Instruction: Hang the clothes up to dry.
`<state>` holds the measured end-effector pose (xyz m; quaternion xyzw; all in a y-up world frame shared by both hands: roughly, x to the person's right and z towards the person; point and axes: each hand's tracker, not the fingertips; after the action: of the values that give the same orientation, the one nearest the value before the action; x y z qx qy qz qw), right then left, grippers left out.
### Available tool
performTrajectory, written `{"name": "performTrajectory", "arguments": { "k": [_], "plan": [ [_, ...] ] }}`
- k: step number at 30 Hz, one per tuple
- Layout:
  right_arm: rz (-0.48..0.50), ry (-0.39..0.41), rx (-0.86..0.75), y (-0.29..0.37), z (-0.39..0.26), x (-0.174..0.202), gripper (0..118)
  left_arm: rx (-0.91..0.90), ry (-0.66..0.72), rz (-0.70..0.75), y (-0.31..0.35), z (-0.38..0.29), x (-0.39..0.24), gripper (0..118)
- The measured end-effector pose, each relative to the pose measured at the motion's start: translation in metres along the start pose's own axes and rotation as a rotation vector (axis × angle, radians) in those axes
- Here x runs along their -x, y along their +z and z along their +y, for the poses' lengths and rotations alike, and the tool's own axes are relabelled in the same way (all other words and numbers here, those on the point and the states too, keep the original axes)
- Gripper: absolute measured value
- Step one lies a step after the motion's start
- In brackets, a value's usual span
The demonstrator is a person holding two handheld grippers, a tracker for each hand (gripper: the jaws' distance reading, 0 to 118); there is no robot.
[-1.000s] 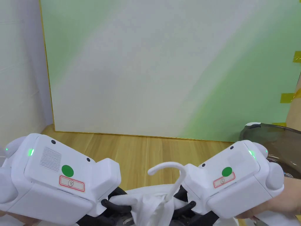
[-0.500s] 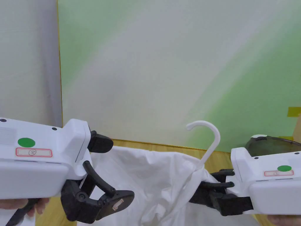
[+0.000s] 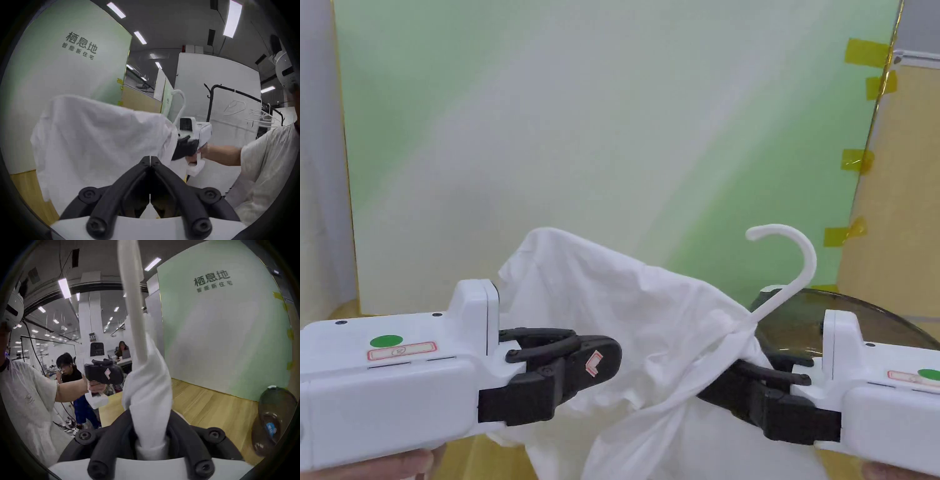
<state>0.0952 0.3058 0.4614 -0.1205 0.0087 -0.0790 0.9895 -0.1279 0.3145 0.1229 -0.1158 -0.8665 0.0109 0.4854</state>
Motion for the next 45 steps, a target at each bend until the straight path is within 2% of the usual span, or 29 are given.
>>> {"name": "performTrajectory", "arguments": {
  "k": [1,2,3,8,9,10,11,12,13,15,21,22,23,25,27,28,32,35,37,38,40,43,44,45],
  "plan": [
    [0.014,-0.011,0.004,0.001,-0.003,0.0,5,0.005,-0.001,-0.019,-0.002,0.002,-0.001,2],
    [-0.027,0.01,-0.016,0.002,-0.008,0.005,5,0.029,-0.005,-0.033,-0.008,0.001,-0.005,2],
    [0.007,-0.014,-0.002,0.003,-0.009,0.001,5,0.035,-0.025,-0.02,-0.011,0.001,-0.008,2],
    [-0.011,-0.041,-0.037,0.018,-0.015,0.011,5,0.075,-0.026,-0.083,-0.029,-0.001,-0.019,2],
    [-0.053,-0.032,-0.076,0.027,-0.016,0.017,5,0.08,-0.043,-0.106,-0.034,0.001,-0.023,2],
    [-0.035,-0.047,-0.073,0.037,-0.017,0.019,5,0.086,-0.056,-0.121,-0.04,0.001,-0.026,2],
    [-0.059,-0.077,-0.107,0.049,-0.018,0.025,5,0.102,-0.072,-0.166,-0.049,0.003,-0.031,2],
    [-0.124,-0.062,-0.135,0.062,-0.018,0.032,5,0.107,-0.091,-0.196,-0.058,0.006,-0.035,1],
    [-0.114,-0.096,-0.136,0.078,-0.018,0.035,5,0.1,-0.11,-0.234,-0.068,0.009,-0.041,1],
    [-0.226,-0.081,-0.17,0.114,-0.022,0.053,5,0.098,-0.116,-0.322,-0.092,0.014,-0.05,1],
    [-0.568,-0.127,-0.225,0.224,-0.04,0.131,5,0.082,-0.154,-0.605,-0.182,0.029,-0.102,1],
    [-0.61,-0.139,-0.222,0.24,-0.043,0.149,5,0.088,-0.163,-0.67,-0.197,0.03,-0.114,1],
    [-0.719,-0.133,-0.231,0.255,-0.047,0.17,5,0.091,-0.178,-0.727,-0.212,0.03,-0.13,1],
    [-0.803,-0.174,-0.235,0.284,-0.054,0.204,5,0.1,-0.187,-0.837,-0.238,0.029,-0.162,1],
    [-0.927,-0.192,-0.249,0.306,-0.062,0.243,5,0.101,-0.193,-0.944,-0.256,0.026,-0.194,1],
    [-1.021,-0.191,-0.251,0.316,-0.066,0.265,5,0.105,-0.203,-0.997,-0.266,0.023,-0.212,1],
    [-1.205,-0.258,-0.295,0.353,-0.077,0.34,5,0.133,-0.207,-1.143,-0.296,0.019,-0.283,1],
    [-1.395,-0.283,-0.251,0.363,-0.076,0.392,5,0.152,-0.162,-1.231,-0.312,0.017,-0.326,1],
    [-1.473,-0.305,-0.225,0.369,-0.078,0.42,5,0.14,-0.172,-1.252,-0.315,0.013,-0.35,1],
    [-1.523,-0.346,-0.22,0.373,-0.079,0.433,5,0.154,-0.166,-1.272,-0.316,0.011,-0.361,1],
    [-1.627,-0.353,-0.216,0.377,-0.077,0.453,5,0.153,-0.169,-1.294,-0.315,0.006,-0.378,1],
    [-1.696,-0.393,-0.257,0.389,-0.069,0.475,5,0.154,-0.174,-1.303,-0.317,0.001,-0.397,1],
    [-1.753,-0.361,-0.247,0.389,-0.065,0.48,5,0.148,-0.169,-1.3,-0.316,-0.001,-0.402,1],
    [-1.766,-0.377,-0.244,0.393,-0.059,0.482,5,0.136,-0.158,-1.295,-0.316,0.0,-0.406,1]
  ]
}}
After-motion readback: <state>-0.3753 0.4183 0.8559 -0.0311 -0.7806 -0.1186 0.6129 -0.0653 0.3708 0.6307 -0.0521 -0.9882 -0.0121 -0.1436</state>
